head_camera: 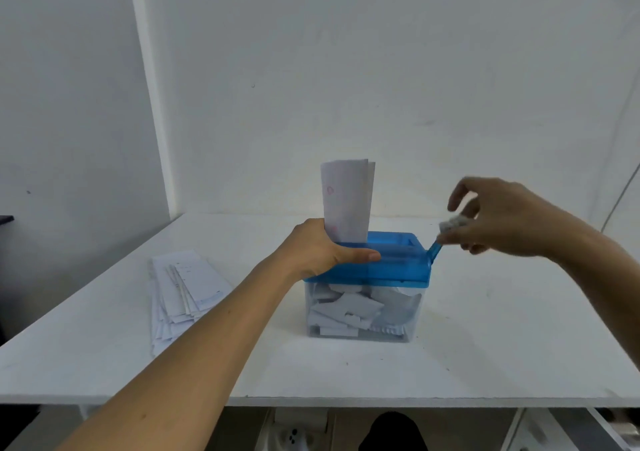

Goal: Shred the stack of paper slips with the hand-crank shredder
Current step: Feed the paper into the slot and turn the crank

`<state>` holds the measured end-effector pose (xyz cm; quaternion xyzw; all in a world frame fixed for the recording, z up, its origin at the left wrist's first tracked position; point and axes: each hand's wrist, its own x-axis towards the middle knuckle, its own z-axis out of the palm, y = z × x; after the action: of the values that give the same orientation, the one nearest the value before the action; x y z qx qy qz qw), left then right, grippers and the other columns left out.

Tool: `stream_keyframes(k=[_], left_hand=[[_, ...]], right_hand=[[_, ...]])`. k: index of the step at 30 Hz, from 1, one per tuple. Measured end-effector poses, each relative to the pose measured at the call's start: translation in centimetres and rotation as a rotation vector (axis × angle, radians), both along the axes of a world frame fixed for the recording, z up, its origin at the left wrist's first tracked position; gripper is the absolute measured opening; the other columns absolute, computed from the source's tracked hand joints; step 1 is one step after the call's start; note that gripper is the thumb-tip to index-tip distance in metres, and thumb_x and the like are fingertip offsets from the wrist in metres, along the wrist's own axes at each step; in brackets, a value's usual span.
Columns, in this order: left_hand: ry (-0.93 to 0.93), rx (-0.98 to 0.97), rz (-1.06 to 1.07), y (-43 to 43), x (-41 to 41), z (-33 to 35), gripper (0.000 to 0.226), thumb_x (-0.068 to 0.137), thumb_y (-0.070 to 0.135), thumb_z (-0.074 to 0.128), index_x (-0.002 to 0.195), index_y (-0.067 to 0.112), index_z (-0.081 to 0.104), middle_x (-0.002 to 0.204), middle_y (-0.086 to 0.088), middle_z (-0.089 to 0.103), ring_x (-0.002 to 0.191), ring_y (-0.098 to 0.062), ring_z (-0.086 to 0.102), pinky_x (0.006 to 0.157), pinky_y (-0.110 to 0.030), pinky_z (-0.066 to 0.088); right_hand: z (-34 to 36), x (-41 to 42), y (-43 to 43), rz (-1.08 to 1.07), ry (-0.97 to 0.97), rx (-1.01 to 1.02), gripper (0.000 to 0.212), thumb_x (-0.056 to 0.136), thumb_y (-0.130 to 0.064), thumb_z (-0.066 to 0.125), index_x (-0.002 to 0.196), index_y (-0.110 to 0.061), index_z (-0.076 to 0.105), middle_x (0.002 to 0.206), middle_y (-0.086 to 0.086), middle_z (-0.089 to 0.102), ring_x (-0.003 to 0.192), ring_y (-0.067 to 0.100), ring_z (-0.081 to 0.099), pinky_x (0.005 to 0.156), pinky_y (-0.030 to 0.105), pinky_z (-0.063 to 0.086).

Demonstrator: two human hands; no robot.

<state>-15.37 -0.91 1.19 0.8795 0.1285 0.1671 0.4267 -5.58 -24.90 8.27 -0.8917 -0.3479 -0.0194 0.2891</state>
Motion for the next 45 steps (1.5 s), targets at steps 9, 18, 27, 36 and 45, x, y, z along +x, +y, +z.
stream_keyframes(k=[9, 18, 27, 36, 45], left_hand=[[-0.035, -0.02, -0.028, -0.1, -0.2, -0.2, 0.081, 0.048, 0.073, 0.076, 0.115, 0.035, 0.051, 0.101, 0.018, 0.058, 0.09, 0.0, 0.055, 0.064, -0.014, 0.042], [0.008, -0.046, -0.109, 0.8, -0.7, -0.2, 0.08, 0.046, 0.065, 0.079, 0.116, 0.038, 0.05, 0.109, 0.015, 0.06, 0.101, -0.007, 0.058, 0.084, -0.024, 0.046], [0.023, -0.007, -0.088, 0.7, -0.5, -0.3, 0.089, 0.047, 0.07, 0.077, 0.123, 0.034, 0.051, 0.112, 0.012, 0.061, 0.103, -0.011, 0.058, 0.083, -0.026, 0.048], [0.057, 0.037, -0.099, 0.8, -0.6, 0.1, 0.077, 0.048, 0.067, 0.079, 0.114, 0.038, 0.053, 0.106, 0.017, 0.062, 0.098, -0.006, 0.057, 0.084, -0.028, 0.049], [0.028, 0.001, -0.111, 0.9, -0.7, -0.2, 0.065, 0.05, 0.064, 0.08, 0.105, 0.041, 0.056, 0.104, 0.014, 0.066, 0.097, -0.008, 0.061, 0.076, -0.022, 0.05]], right_hand=[[-4.8, 4.9, 3.4, -0.057, -0.05, 0.349, 0.014, 0.091, -0.029, 0.073, 0.092, -0.021, 0.061, 0.103, -0.005, 0.068, 0.078, 0.017, 0.071, 0.055, 0.031, 0.06], [-11.6, 4.9, 3.8, -0.079, 0.031, 0.481, 0.012, 0.101, -0.015, 0.057, 0.104, -0.021, 0.067, 0.1, -0.004, 0.071, 0.076, 0.011, 0.07, 0.064, 0.026, 0.061], [-16.1, 1.5, -0.2, 0.041, -0.011, 0.21, 0.008, 0.097, -0.028, 0.062, 0.104, -0.033, 0.063, 0.089, -0.017, 0.067, 0.078, 0.005, 0.062, 0.068, 0.024, 0.054], [-8.9, -0.8, -4.1, 0.271, -0.006, 0.205, 0.044, 0.086, -0.066, 0.058, 0.083, -0.026, 0.074, 0.07, 0.007, 0.065, 0.059, 0.017, 0.057, 0.058, 0.035, 0.048], [-6.1, 3.2, 1.5, 0.094, -0.004, 0.668, 0.015, 0.1, -0.026, 0.058, 0.107, -0.013, 0.054, 0.095, 0.002, 0.065, 0.071, 0.015, 0.067, 0.061, 0.032, 0.06]])
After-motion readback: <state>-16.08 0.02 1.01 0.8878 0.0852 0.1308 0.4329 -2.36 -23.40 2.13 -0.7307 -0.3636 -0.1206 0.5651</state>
